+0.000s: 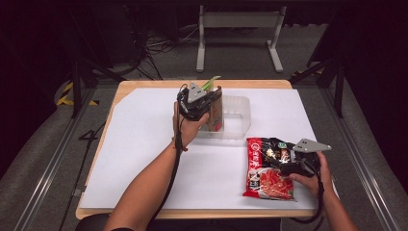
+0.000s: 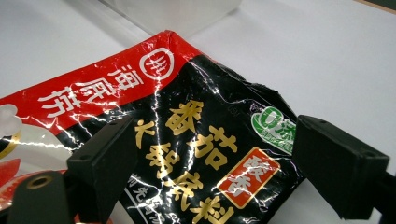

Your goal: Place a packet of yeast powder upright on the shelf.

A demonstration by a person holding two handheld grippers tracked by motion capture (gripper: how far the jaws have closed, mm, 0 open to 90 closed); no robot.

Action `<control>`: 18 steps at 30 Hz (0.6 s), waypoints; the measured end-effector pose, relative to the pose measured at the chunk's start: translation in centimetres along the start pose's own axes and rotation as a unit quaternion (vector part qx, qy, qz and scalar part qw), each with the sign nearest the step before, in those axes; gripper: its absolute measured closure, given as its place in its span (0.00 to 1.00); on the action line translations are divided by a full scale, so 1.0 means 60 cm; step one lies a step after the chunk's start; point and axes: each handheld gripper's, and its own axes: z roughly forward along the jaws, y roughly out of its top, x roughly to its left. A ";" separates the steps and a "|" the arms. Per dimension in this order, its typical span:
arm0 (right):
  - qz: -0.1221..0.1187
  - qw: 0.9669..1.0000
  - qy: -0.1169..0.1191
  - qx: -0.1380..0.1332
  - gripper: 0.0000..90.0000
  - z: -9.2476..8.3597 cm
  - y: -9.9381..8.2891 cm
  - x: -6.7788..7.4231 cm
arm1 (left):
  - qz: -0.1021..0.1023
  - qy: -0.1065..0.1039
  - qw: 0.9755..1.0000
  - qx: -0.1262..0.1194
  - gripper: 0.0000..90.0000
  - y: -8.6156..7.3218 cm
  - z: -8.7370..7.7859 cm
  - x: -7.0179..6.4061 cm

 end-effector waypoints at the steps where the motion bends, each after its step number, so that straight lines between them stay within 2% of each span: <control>1: 0.001 1.000 0.000 0.000 0.17 0.000 0.000 0.000 | 0.004 -0.002 1.000 0.000 0.94 0.000 -0.002 -0.001; 3: 0.001 1.000 -0.001 0.000 0.17 0.000 0.000 0.000 | 0.013 -0.006 1.000 0.002 0.94 -0.001 -0.006 -0.003; 15: -0.002 1.000 -0.001 0.002 0.17 0.001 0.000 0.001 | 0.026 -0.023 0.999 0.005 0.93 -0.005 -0.014 -0.001; 18: -0.002 1.000 -0.001 0.002 0.17 0.000 0.000 0.001 | 0.028 -0.036 0.999 0.008 0.92 -0.004 -0.017 0.004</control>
